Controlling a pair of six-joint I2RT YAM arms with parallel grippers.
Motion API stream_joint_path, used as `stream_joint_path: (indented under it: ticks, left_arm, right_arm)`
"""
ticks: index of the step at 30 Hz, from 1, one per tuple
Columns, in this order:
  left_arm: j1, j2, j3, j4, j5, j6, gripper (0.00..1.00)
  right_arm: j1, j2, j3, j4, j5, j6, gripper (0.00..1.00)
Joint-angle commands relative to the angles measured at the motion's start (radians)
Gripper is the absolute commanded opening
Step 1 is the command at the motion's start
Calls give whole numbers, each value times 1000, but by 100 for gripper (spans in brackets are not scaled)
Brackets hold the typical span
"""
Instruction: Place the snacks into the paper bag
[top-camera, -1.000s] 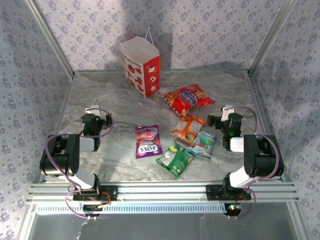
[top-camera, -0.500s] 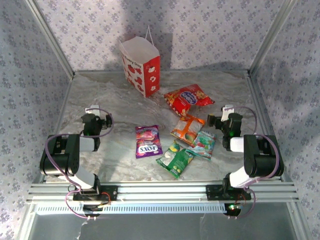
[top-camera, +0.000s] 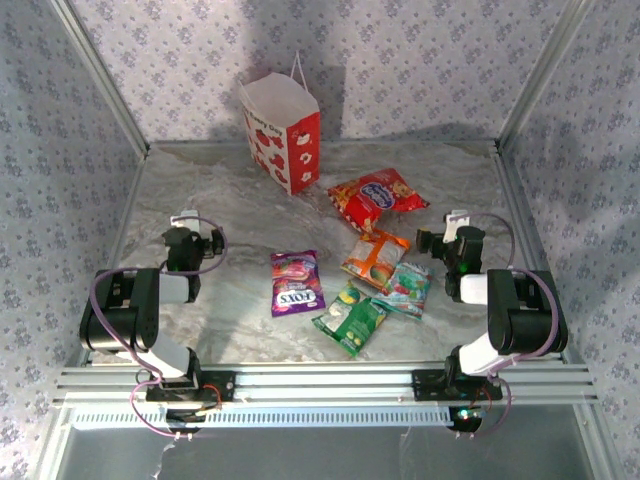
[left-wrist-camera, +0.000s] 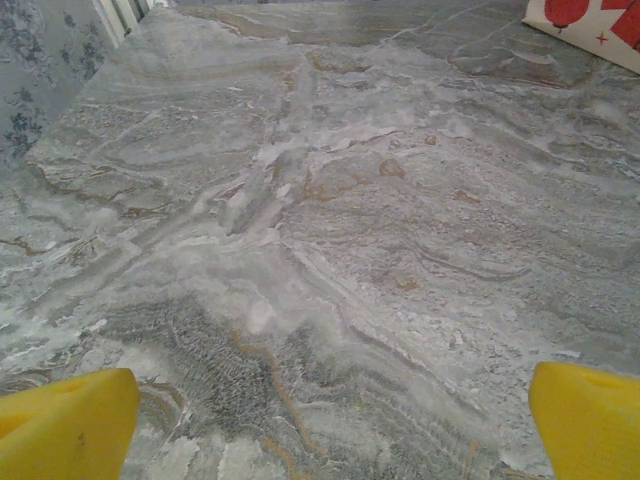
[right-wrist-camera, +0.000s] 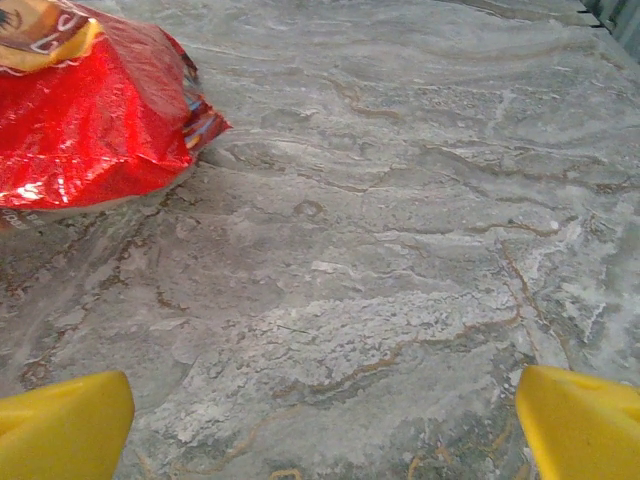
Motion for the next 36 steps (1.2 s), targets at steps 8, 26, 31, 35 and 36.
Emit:
stream_joint_path:
  ticks: [8,26,31,35,36]
  left_arm:
    - [-50,-152,243,-504,-134,-87,100]
    - [-361,-114,932,-1102,-157,-80,94]
    - [-387,9,1137,-1173,-194,-139,95]
    - [-393,132,1340,-1275,-198,-261,91]
    - [-395,154,1370,-1278,-201,-265,87]
  right_arm:
    - [12,-209,81,-286,113,52,100]
    - [46,-338,427,-809,90,100,100]
    - [45,-362,464,-827,95,127,100]
    - [48,-388,484,-838,89,129,100]
    - [49,-395,481,-833,88,134,100]
